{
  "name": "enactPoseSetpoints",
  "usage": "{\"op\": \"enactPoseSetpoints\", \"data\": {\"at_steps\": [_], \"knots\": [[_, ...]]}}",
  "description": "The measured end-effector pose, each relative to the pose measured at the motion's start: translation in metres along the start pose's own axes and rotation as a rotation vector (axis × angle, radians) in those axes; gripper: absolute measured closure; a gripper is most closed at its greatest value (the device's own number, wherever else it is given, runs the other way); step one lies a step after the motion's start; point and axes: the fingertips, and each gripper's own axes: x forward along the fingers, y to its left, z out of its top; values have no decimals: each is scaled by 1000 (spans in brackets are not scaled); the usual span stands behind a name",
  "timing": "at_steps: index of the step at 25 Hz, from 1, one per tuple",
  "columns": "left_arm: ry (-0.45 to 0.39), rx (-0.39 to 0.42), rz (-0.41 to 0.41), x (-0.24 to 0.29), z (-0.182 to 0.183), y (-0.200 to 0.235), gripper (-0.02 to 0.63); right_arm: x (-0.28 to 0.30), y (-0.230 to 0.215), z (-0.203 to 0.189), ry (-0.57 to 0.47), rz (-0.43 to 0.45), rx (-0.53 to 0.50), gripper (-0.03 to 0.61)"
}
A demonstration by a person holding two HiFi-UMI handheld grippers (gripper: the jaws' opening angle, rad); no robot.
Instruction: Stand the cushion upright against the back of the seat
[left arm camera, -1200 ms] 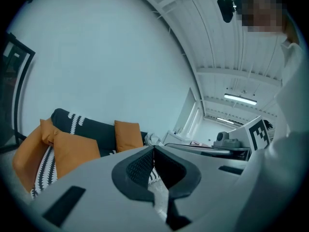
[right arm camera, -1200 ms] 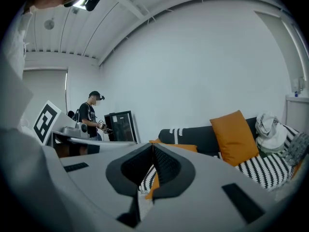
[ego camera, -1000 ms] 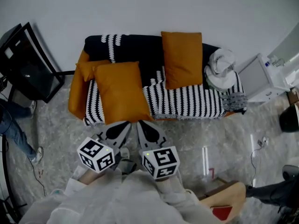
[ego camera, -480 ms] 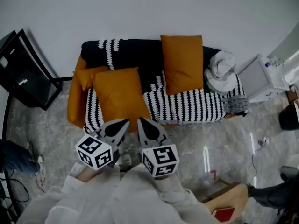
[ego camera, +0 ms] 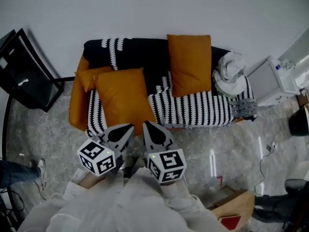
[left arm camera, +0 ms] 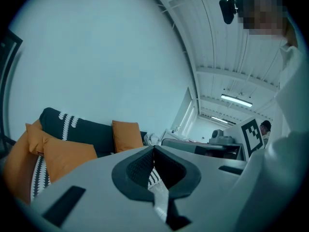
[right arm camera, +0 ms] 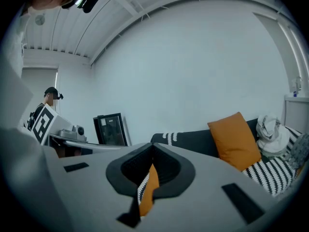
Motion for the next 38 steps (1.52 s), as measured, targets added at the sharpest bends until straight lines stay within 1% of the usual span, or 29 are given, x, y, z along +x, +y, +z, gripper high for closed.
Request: {"op": "enactPoseSetpoints", "data": {"at_steps": [9,18,22,26,29,33,38], "knots": [[-16,-15,20,22,9,-3,606,6,-15,9,18,54,-7,565],[2,-48,59,37,0,-3,606,8,-36,3,50,86,24,566],[10,-57,80,35,-4,0,606,12,-36,-3,67,100,28,565],[15,-83,93,32,-8,7,606,18,-31,-5,81,118,28,565],[29,-88,101,32,-11,10,606,21,-30,-10,98,126,32,565],[54,-48,102,31,-19,10,606,21,-28,-23,129,132,45,565],[67,-76,106,32,-32,20,606,27,-30,-42,171,134,65,565]]}}
